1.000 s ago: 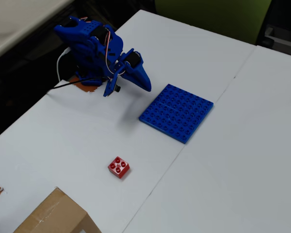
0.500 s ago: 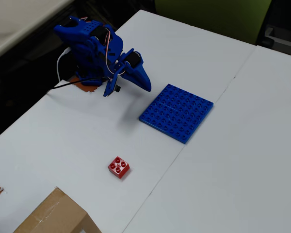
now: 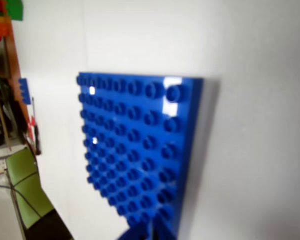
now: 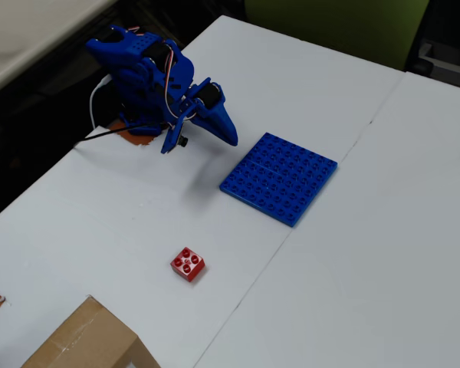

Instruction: Pick up the 2x2 red block and go up the 8x8 blue block.

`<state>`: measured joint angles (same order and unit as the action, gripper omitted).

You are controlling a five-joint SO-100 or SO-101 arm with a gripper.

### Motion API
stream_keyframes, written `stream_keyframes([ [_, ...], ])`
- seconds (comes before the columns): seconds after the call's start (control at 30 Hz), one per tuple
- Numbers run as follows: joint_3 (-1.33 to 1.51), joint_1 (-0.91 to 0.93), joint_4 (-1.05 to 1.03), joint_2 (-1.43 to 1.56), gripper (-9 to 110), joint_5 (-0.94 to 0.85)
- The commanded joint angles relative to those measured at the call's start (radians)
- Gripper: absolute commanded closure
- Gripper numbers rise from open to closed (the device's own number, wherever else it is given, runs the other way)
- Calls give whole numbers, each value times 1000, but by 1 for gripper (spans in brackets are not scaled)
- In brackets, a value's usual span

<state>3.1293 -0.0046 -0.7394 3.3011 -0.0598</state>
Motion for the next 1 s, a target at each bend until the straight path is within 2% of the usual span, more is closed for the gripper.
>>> stream_keyframes([
  [0.0,5,6,31,8,101,-17],
  [0.13,2,25,144,5,101,-112],
  [0.3,-106,31,146,-66,101,-258],
  [0.63,-689,52,-103,-535,101,-433],
  [0.97,-1137,87,-322,-930,89,-833],
])
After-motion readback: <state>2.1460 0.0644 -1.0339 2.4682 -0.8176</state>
